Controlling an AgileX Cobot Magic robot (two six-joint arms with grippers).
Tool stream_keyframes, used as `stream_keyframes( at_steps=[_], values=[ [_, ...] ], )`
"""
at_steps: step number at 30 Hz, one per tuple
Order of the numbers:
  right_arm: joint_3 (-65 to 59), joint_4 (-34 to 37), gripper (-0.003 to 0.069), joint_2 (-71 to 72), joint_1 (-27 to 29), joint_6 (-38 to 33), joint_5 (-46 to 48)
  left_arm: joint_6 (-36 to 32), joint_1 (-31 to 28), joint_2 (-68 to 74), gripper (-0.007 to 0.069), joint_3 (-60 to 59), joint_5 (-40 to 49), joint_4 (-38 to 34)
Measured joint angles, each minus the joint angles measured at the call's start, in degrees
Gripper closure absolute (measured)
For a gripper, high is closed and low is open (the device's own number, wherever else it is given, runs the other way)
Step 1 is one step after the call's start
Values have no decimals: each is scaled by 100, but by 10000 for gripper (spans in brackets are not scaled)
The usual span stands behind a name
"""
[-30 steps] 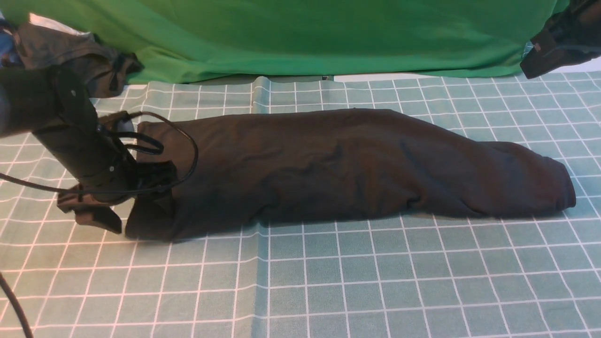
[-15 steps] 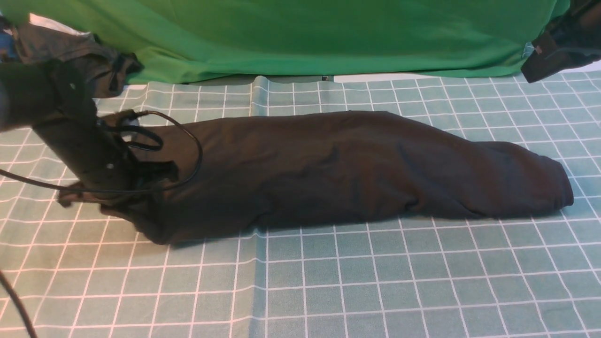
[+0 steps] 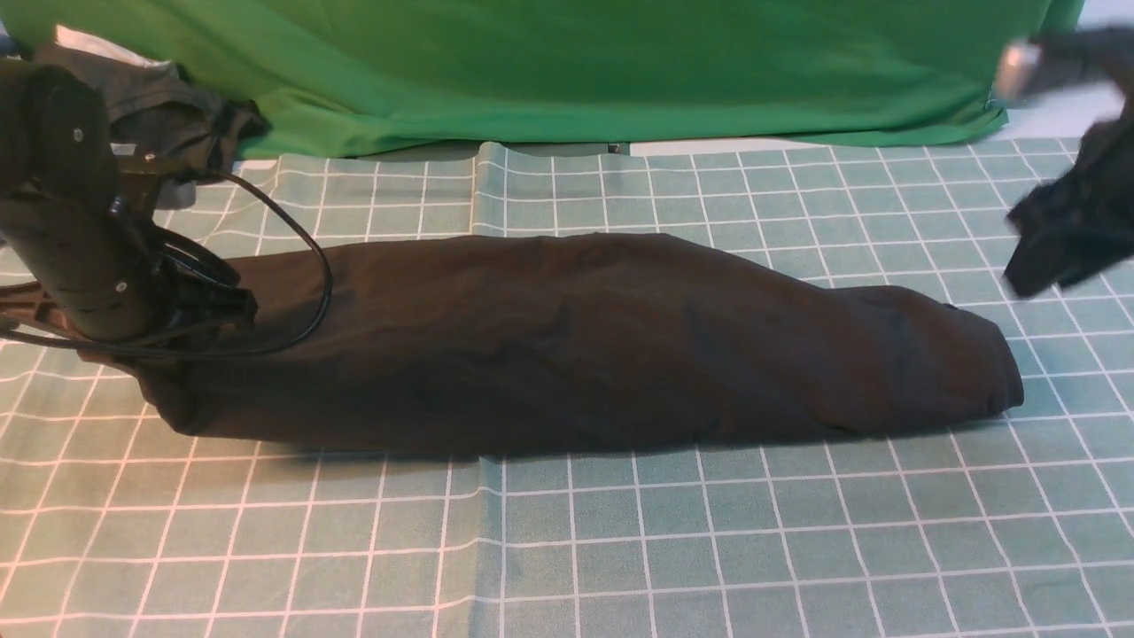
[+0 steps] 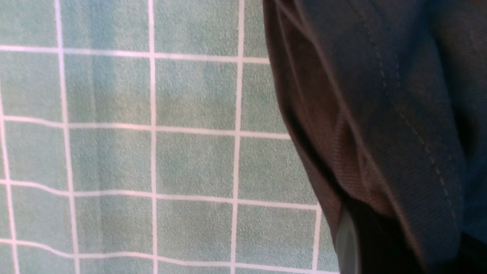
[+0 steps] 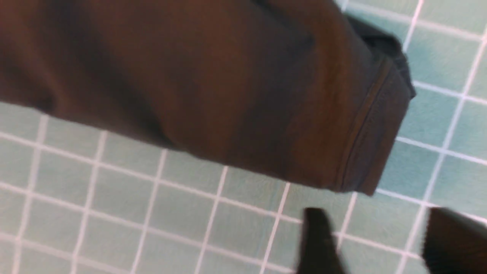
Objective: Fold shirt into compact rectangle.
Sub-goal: 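Pull the folded dark garment lengthwise by its ends to straighten it flat on the table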
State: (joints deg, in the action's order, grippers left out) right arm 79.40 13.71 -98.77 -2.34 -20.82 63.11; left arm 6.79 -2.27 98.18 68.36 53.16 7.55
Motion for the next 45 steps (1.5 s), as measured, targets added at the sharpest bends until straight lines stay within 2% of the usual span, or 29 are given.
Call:
stream_keyframes(
  at_steps=[1,2,3,5,8,12,14,16,19,21,24,30,38,43,45],
  values=[
    [-157,-16,209,-80,0,35,-189,0,0,0,581,0,-36,19],
    [-178,-24,200,-115,0,64,-258,0,0,0,581,0,-42,19],
    [-297,-98,144,-283,0,142,-515,0,0,0,581,0,-81,28],
    [-326,-156,120,-466,0,249,-763,0,0,0,581,0,-105,23],
    [-346,-200,116,-792,0,420,-1069,0,0,0,581,0,-143,-12],
    [-351,-279,161,-1221,0,552,-1188,0,0,0,581,0,-173,-37],
    [-351,-336,204,-1377,0,584,-1202,0,0,0,581,0,-173,-40],
    [-351,-347,298,-1463,0,550,-1202,0,0,0,581,0,-173,-80],
    [-351,-355,529,-1429,0,340,-1197,0,0,0,581,0,-173,-165],
    [-351,-479,593,-1351,0,277,-1144,0,0,-7,581,0,-162,-160],
    [-351,-680,617,-1147,45,369,-857,79,0,-33,581,0,-31,-58],
    [-552,-693,619,-788,172,549,-145,198,0,-259,581,-204,243,-147],
    [-1377,-693,608,-541,177,796,-254,468,0,-994,581,-1180,112,-135],
    [-1437,-771,482,-534,177,1010,-159,303,0,-1043,568,-1373,183,-433],
    [-1437,-817,378,-529,177,1047,-45,266,0,-1045,517,-1380,170,-421]
  ],
)
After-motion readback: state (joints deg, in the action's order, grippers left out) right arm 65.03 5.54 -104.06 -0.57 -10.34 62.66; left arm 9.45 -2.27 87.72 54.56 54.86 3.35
